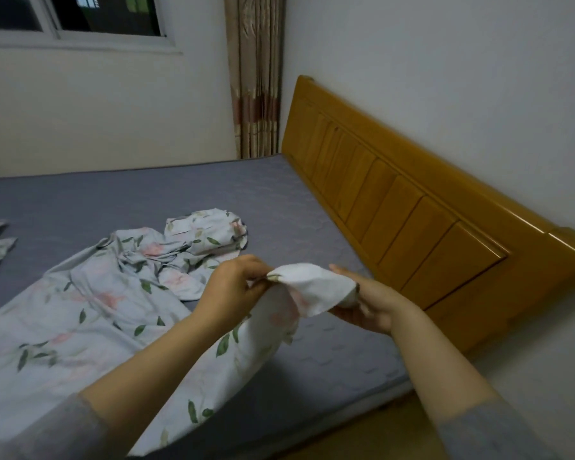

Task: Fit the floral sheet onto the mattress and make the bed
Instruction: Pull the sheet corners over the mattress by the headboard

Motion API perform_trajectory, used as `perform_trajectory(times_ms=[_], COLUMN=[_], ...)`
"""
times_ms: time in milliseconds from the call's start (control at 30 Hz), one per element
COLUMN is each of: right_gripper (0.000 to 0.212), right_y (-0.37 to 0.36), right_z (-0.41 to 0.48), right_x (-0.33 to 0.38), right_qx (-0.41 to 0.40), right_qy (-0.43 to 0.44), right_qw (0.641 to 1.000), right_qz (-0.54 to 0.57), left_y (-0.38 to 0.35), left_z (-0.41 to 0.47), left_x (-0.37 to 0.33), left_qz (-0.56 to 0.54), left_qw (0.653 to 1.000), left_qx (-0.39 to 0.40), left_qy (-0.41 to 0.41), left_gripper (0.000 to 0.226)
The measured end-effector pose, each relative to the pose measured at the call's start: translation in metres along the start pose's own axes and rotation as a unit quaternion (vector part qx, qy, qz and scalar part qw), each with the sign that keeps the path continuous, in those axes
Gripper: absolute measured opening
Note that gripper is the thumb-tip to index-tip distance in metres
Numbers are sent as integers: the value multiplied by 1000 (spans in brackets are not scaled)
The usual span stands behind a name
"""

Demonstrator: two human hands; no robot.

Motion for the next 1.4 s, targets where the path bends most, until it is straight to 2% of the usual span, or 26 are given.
perform_trajectory(times_ms=[67, 133, 200, 267, 367, 433, 500, 600, 733, 800, 867, 967, 1067, 1167, 1267, 1333, 1400], right_gripper=[30, 30, 26, 22, 30, 39, 43, 42, 37, 37, 36, 33, 28, 26, 25, 26, 28], right_y=[-5, -8, -12, -18, -19, -14, -4, 12, 37, 54, 74, 101, 127, 164, 196, 208, 212], right_z=[8, 12, 8, -3, -21, -36, -54, -84, -120, -134, -148, -163, -171, -181, -191, -190, -183], right_x=[2, 11, 24, 35, 49, 57, 64, 71, 71, 68, 62, 47, 33, 22, 7, -6, -20], right_qx=[-27, -48, -63, -62, -40, -27, -30, -47, -79, -97, -113, -133, -166, -276, -388, -407, -386], right_qy=[17, 78, 151, 205, 258, 269, 273, 276, 273, 273, 267, 248, 243, 253, 249, 213, 156], right_qw=[997, 988, 968, 936, 889, 872, 862, 857, 858, 860, 867, 883, 891, 874, 838, 833, 851], right_qz=[-74, -127, -193, -279, -375, -407, -427, -433, -427, -419, -404, -375, -345, -310, -294, -309, -320], left_y=[1, -2, -5, -5, -1, -1, -7, -31, -79, -101, -117, -128, -133, -144, -158, -164, -162], left_z=[-11, -20, -26, -28, -19, -6, 11, 43, 74, 80, 83, 93, 102, 102, 97, 98, 103], left_x=[4, 10, 18, 27, 26, 17, -1, -35, -77, -97, -112, -119, -121, -116, -114, -123, -133], left_qz=[14, 16, 27, 7, -45, -40, -53, -104, -222, -245, -237, -184, -64, 15, 12, -11, -1], left_qw=[999, 995, 979, 960, 967, 981, 987, 978, 908, 875, 861, 887, 920, 911, 893, 888, 901], left_qx=[29, 92, 179, 233, 188, 130, 106, 171, 347, 412, 446, 421, 385, 411, 451, 459, 433], left_qy=[7, 32, 91, 156, 165, 141, 105, 56, 69, 62, 55, 38, -13, -28, 15, 24, -4], left_gripper=[9, 10, 23, 34, 23, 18, 21, 33, 47, 43, 25, 8, 9, 16, 11, 21, 18])
Point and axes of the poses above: each hand's wrist, its own z-axis towards the middle knuckle, its own y-axis out of the back of the hand, x = y × z, the point moved 4 cm from there along z, towards the middle knuckle, and after that the axes turned 10 degrees about x, right-handed, at the moved point
